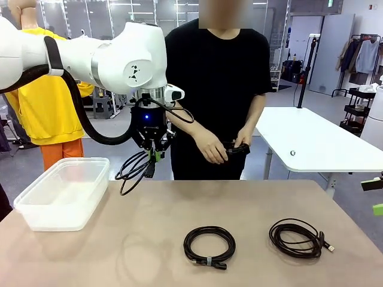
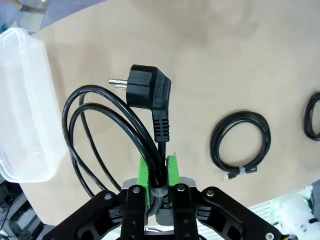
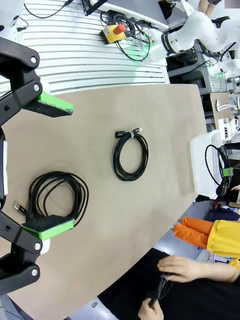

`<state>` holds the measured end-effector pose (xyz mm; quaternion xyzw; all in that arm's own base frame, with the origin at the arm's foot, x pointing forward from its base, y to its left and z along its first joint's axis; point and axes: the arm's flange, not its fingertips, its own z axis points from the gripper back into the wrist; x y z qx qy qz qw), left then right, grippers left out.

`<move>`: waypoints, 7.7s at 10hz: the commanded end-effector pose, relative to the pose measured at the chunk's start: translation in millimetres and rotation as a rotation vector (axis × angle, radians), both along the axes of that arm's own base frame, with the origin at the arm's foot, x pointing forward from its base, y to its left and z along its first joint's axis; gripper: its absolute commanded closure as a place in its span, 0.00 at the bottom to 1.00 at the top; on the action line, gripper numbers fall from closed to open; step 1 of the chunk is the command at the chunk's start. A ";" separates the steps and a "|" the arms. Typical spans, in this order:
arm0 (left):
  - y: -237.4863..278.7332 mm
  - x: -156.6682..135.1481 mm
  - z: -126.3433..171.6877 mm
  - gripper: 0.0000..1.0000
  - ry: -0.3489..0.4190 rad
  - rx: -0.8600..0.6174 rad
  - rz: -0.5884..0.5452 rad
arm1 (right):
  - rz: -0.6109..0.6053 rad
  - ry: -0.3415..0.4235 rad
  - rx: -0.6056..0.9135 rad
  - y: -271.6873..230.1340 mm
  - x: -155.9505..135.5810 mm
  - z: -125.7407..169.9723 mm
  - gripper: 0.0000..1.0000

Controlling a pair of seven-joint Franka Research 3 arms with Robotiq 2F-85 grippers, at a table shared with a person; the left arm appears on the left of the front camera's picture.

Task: Organize and store the cables.
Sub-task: Place the Power Cable into the Organizing box.

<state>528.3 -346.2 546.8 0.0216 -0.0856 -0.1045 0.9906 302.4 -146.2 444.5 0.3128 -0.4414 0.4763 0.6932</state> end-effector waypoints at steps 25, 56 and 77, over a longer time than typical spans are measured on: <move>302.4 94.3 -130.5 0.54 -0.060 -0.048 0.251 | 0.006 -0.023 0.006 0.2 1.8 -0.7 0.00; 371.5 -119.9 -31.5 0.00 -0.393 -0.392 -0.548 | 0.006 -0.023 0.006 0.2 1.8 -0.7 0.00; 368.0 -121.2 -32.5 0.00 -0.381 -0.375 -0.527 | 0.229 0.215 -1.072 182.9 211.2 -48.7 0.00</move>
